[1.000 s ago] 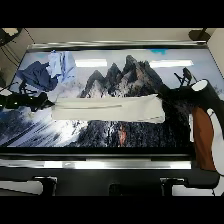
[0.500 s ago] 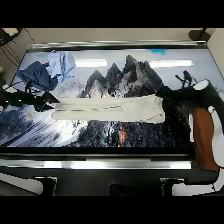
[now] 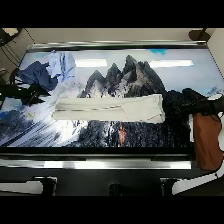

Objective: Fold the shirts.

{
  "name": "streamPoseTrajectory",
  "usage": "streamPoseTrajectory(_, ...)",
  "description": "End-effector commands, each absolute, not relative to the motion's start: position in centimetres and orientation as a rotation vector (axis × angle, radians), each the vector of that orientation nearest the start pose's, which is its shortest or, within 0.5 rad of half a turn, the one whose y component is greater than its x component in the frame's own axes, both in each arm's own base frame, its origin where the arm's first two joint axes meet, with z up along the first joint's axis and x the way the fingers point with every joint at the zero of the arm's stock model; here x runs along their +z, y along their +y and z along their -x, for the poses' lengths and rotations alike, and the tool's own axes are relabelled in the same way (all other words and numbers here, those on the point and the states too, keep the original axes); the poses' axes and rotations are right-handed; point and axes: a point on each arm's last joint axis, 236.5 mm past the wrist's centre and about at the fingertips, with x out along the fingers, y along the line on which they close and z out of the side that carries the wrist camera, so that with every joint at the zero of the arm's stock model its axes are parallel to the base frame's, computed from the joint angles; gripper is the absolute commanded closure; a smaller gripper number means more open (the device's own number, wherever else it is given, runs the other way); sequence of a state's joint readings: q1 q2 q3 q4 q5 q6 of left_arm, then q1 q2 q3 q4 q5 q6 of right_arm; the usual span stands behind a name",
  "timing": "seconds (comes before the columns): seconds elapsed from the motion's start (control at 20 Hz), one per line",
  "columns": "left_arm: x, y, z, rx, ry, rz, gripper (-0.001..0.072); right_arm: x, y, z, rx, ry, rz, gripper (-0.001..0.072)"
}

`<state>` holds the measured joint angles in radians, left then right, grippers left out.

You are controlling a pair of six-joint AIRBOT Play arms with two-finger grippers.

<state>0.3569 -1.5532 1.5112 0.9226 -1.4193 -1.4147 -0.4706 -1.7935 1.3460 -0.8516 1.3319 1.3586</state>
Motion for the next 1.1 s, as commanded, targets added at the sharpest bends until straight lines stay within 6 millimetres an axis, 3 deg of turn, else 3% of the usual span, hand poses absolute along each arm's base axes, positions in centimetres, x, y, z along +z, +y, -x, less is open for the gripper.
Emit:
streamPoseTrajectory(0.0, 8.5, -0.3, -42.8, -0.298, 1.205, 0.590, 0.0054, -9.3, -2.2, -42.8, 0.291, 1.398, -1.094, -0.0006)
streamPoseTrajectory(0.1, 9.2, -1.6, -42.1, -0.329, 1.218, 0.567, 0.0053, -8.3, -0.7, -43.9, 0.397, 1.343, -1.178, -0.0006)
streamPoseTrajectory(0.2, 9.3, -2.8, -41.6, -0.354, 1.240, 0.556, 0.0054, -6.0, 0.6, -45.3, 0.526, 1.242, -1.259, -0.0006)
streamPoseTrajectory(0.3, 9.3, -4.1, -41.6, -0.378, 1.250, 0.540, 0.0053, -4.9, 0.8, -46.1, 0.557, 1.188, -1.290, -0.0006)
streamPoseTrajectory(0.45, 9.3, -6.4, -41.3, -0.425, 1.268, 0.507, 0.0054, -4.5, 1.7, -45.4, 0.607, 1.214, -1.278, -0.0004)
streamPoseTrajectory(0.7, 9.2, -10.8, -40.4, -0.515, 1.299, 0.438, 0.0054, -4.6, 6.2, -45.2, 0.685, 1.269, -1.201, 0.0025)
streamPoseTrajectory(0.75, 9.2, -11.6, -40.2, -0.530, 1.301, 0.427, 0.0053, -4.9, 7.2, -45.3, 0.683, 1.278, -1.181, 0.0105)
streamPoseTrajectory(0.8, 9.2, -12.1, -40.2, -0.539, 1.300, 0.419, 0.0053, -5.2, 7.9, -45.4, 0.682, 1.288, -1.161, 0.0256)
streamPoseTrajectory(0.85, 9.2, -12.7, -40.2, -0.549, 1.297, 0.411, 0.0054, -5.3, 8.5, -45.3, 0.682, 1.296, -1.143, 0.0467)
streamPoseTrajectory(0.9, 9.2, -13.2, -40.3, -0.556, 1.294, 0.404, 0.0054, -5.1, 8.9, -45.3, 0.680, 1.303, -1.140, 0.0606)
streamPoseTrajectory(0.95, 9.0, -13.8, -40.5, -0.560, 1.285, 0.400, 0.0055, -4.6, 9.0, -45.3, 0.679, 1.304, -1.139, 0.0663)
streamPoseTrajectory(1.05, 8.2, -15.2, -40.9, -0.562, 1.264, 0.396, 0.0073, -2.9, 8.8, -45.2, 0.682, 1.282, -1.088, 0.0663)
